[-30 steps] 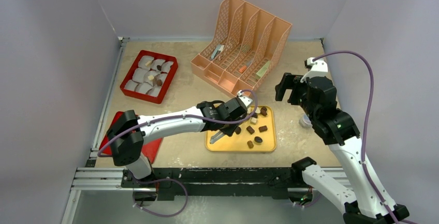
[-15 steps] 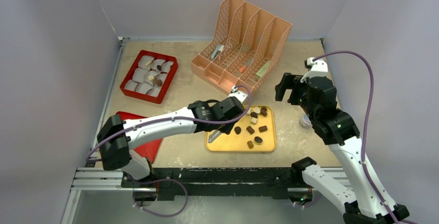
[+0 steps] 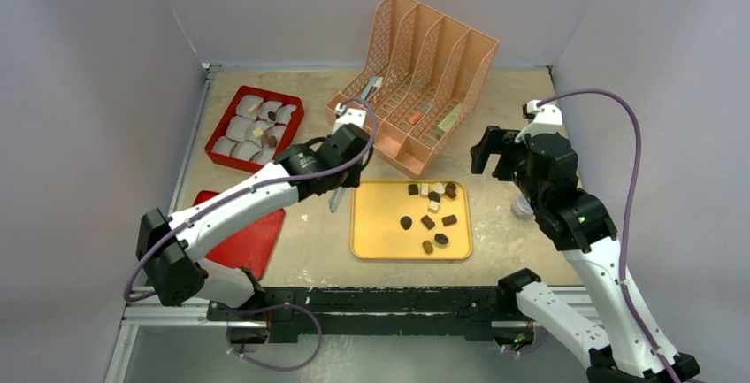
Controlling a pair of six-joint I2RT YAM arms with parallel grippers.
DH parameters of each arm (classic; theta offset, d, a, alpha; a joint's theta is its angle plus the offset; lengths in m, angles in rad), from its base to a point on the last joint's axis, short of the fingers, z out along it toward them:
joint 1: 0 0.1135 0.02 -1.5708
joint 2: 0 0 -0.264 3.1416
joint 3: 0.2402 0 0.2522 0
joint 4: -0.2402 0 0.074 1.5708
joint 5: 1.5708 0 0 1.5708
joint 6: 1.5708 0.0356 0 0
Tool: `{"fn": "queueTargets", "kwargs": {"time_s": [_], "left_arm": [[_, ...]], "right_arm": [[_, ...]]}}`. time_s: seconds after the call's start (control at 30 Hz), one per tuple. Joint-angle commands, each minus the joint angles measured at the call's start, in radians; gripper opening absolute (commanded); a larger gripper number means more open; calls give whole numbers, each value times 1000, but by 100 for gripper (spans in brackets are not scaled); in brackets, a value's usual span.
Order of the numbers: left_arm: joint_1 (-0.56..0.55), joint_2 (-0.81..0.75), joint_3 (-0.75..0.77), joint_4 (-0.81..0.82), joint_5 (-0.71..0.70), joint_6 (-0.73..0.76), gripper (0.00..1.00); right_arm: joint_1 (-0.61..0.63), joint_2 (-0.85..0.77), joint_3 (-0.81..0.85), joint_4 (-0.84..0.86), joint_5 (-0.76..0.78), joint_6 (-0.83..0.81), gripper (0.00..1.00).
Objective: Pack the chocolate
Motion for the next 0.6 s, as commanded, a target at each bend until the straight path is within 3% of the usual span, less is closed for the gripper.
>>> {"fn": "queueTargets", "kwargs": {"time_s": [0.0,0.37,0.57], "left_arm": [[100,-44,72,-22,-56,0,24],[529,-7,176,-61,33,16,26],[682,55,225,-56,50,25,26]], "right_arm": [[-2,-9,4,41,-10,10,98],[-2,-6,-1,57,-32,14,98],[-2,-9,-5,59,-48,19,97]]}}
